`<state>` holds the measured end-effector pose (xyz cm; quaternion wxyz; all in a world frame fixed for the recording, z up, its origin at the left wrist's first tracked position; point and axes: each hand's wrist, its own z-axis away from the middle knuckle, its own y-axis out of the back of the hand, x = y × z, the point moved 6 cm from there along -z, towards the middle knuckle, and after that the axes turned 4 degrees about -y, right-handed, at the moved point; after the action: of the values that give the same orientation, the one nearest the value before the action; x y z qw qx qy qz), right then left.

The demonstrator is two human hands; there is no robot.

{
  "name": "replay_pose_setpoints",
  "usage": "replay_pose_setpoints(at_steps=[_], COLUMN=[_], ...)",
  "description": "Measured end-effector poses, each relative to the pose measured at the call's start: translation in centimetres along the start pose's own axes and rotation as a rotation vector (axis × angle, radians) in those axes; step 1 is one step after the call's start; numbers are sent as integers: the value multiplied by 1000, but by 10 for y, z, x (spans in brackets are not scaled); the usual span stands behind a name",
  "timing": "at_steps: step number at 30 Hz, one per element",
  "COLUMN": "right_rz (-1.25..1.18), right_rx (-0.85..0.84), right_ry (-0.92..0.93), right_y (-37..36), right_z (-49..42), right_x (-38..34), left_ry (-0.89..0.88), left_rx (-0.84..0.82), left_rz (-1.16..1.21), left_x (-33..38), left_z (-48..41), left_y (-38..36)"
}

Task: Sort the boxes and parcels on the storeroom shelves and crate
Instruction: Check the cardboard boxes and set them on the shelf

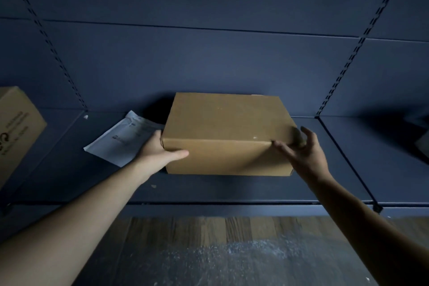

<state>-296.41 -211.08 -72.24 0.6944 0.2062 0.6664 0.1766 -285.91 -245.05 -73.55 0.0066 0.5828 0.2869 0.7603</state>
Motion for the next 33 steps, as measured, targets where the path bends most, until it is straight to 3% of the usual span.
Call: replay_pose_setpoints(at_steps=[3, 7, 13, 18, 21, 23, 25, 27, 30, 33], right_rz=[-247, -598, -665, -589, -569, -558, -548, -540, -527, -524], right_rx=[88, 19, -231, -417, -428, -438, -438, -424, -423, -404], right_ry=[-41, -200, -473, -572, -620, -621, -614, -606, -585, -591], right_y=[17, 15, 0, 6, 7, 6, 4, 3, -1, -5], right_z=[-8, -10, -2, 3, 6, 9, 12, 17, 26, 38], right_x=[-9, -16, -1, -4, -8, -12, -18, -25, -37, -45], left_ry=[-92, -119, -111, -62, -78, -217, -467, -627, -721, -750], left_rx=[153, 281, 326, 331, 421, 455, 358, 135, -60, -67], left_rz=[135, 93, 88, 106, -166, -433, -649, -800, -1047, -1175], left_x=[18, 40, 39, 42, 53, 74, 100, 114, 124, 131], left_z=[-5, -6, -2, 0, 2, 15, 33, 48, 60, 68], left_y=[18, 28, 26, 26, 31, 24, 0, -35, -79, -102])
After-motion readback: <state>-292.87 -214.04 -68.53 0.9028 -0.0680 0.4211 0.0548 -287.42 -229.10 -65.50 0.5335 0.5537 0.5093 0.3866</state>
